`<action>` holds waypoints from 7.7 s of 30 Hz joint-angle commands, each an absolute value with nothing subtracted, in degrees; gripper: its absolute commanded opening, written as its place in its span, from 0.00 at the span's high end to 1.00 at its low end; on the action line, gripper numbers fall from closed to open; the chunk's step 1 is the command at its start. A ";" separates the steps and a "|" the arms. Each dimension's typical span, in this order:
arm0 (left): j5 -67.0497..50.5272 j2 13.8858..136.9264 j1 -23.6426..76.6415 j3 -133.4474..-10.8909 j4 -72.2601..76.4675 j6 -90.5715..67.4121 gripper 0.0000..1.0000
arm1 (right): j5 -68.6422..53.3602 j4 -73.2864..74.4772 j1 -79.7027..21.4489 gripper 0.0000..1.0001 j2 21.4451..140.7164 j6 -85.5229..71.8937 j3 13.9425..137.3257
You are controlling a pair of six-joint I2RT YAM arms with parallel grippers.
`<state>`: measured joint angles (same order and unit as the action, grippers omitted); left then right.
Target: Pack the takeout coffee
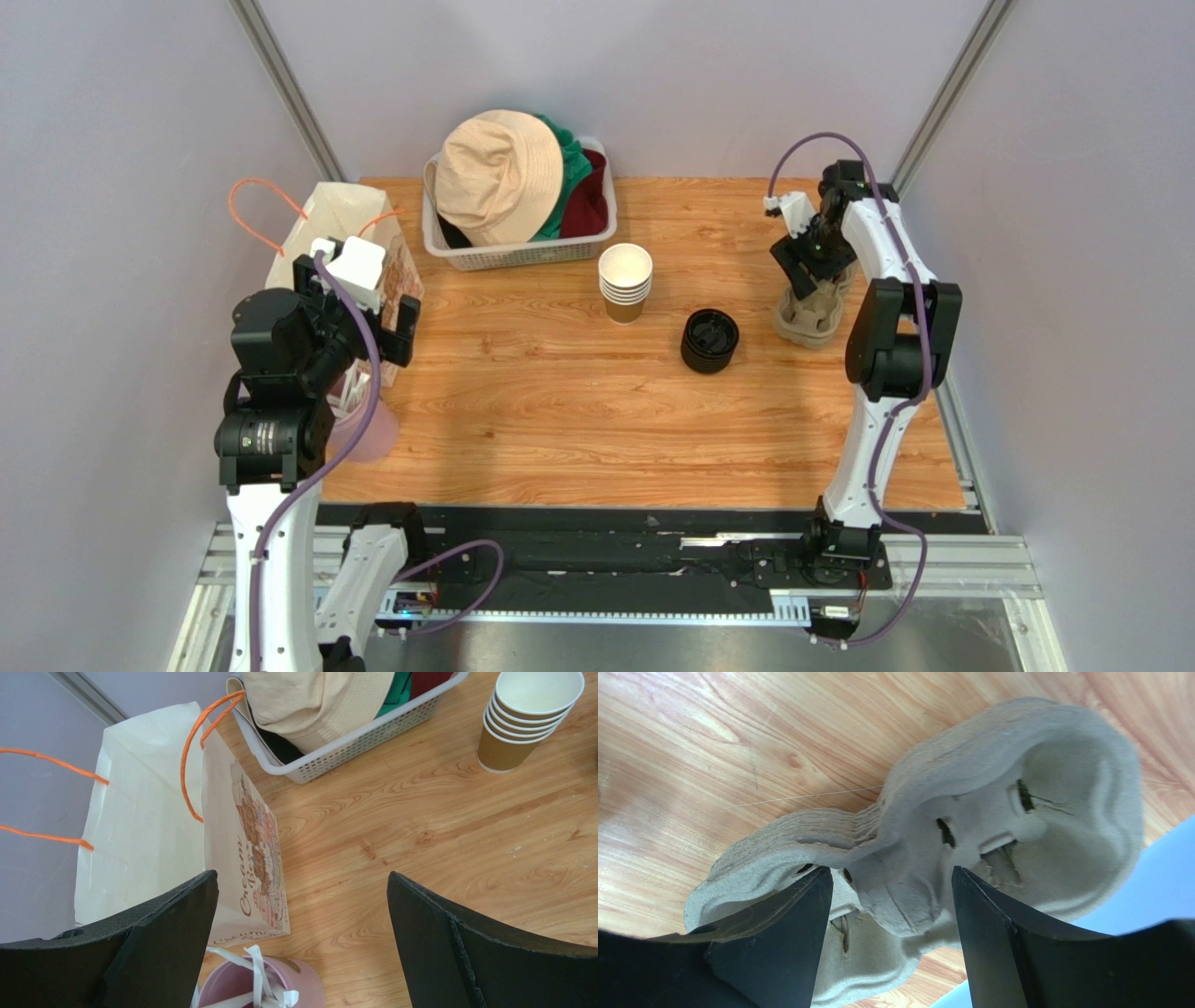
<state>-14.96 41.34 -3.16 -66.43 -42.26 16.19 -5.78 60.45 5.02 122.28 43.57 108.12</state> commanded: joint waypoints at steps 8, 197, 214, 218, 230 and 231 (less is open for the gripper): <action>-15.73 41.75 -3.51 -66.27 -41.31 15.21 0.02 | -5.89 57.75 5.71 0.38 121.46 45.26 105.38; -16.52 41.31 -3.43 -63.46 -40.17 15.56 0.01 | 1.67 55.28 7.47 0.90 120.50 21.18 112.24; -16.61 41.13 -3.43 -63.28 -40.25 15.64 0.01 | 2.54 55.11 7.47 0.42 118.47 21.97 111.71; -16.61 41.13 -3.43 -63.28 -40.17 15.73 0.01 | 2.72 54.93 7.47 0.36 120.14 22.85 111.09; -16.70 41.13 -3.51 -63.11 -40.17 15.65 0.01 | 2.64 54.93 7.38 0.40 123.57 23.82 110.83; -16.70 41.22 -3.52 -63.11 -40.25 15.82 0.01 | 2.64 54.84 7.38 0.42 123.49 23.82 110.83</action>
